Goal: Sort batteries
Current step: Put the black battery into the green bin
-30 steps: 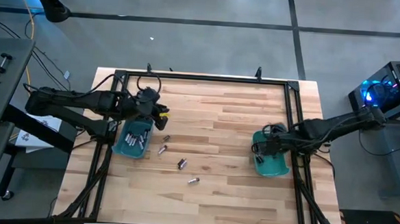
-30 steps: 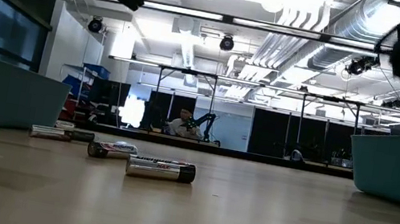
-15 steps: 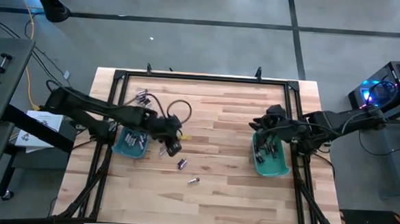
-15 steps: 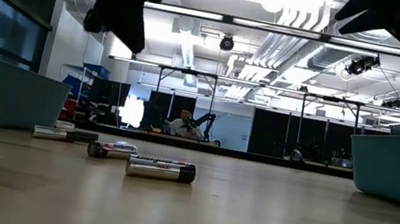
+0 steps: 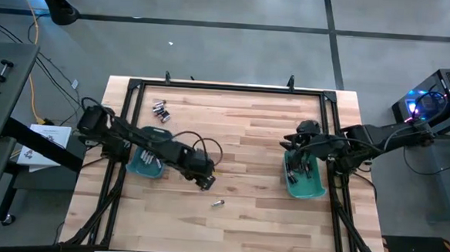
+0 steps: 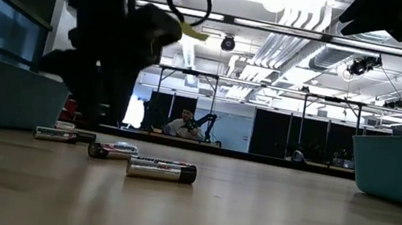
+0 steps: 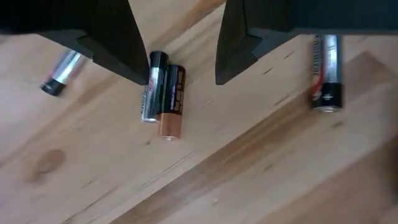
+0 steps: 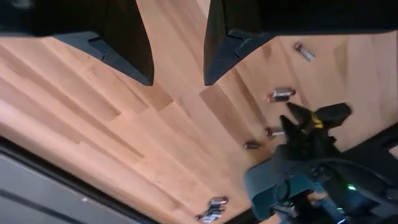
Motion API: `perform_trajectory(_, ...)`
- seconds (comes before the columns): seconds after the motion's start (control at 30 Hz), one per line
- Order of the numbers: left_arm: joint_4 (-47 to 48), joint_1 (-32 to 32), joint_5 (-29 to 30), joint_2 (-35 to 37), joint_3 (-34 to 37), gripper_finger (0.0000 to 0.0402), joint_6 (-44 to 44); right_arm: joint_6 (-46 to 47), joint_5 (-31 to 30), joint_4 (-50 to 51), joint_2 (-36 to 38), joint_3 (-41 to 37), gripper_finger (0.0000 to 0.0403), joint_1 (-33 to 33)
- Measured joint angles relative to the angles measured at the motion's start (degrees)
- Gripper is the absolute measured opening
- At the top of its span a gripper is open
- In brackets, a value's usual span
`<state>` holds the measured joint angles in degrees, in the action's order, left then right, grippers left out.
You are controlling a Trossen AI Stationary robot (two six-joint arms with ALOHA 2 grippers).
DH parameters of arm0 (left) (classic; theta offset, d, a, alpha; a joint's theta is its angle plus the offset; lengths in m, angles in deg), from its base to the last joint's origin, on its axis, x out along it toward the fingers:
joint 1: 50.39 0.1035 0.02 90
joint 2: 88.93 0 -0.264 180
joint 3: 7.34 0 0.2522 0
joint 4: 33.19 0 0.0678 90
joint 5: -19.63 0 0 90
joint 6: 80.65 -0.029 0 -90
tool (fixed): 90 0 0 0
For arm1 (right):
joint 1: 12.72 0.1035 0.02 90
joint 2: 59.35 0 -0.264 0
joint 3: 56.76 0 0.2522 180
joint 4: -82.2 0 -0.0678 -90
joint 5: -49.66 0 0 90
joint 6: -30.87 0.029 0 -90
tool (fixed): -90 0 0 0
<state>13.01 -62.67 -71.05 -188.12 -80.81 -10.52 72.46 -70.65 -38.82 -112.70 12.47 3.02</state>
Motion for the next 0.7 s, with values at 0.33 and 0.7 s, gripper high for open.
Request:
perform_trajectory(0.33, -2.4, -2.0, 7.7, -5.1, 0.0, 0.017, 4.1, -4.7, -2.0, 0.0, 0.0, 0.0, 0.0134, 0.0)
perform_trajectory(0.7, -1.9, -3.1, 10.6, -6.8, -0.2, 0.0117, 3.2, -7.1, 0.7, 2.4, 0.1, 0.0, 0.0134, 0.0)
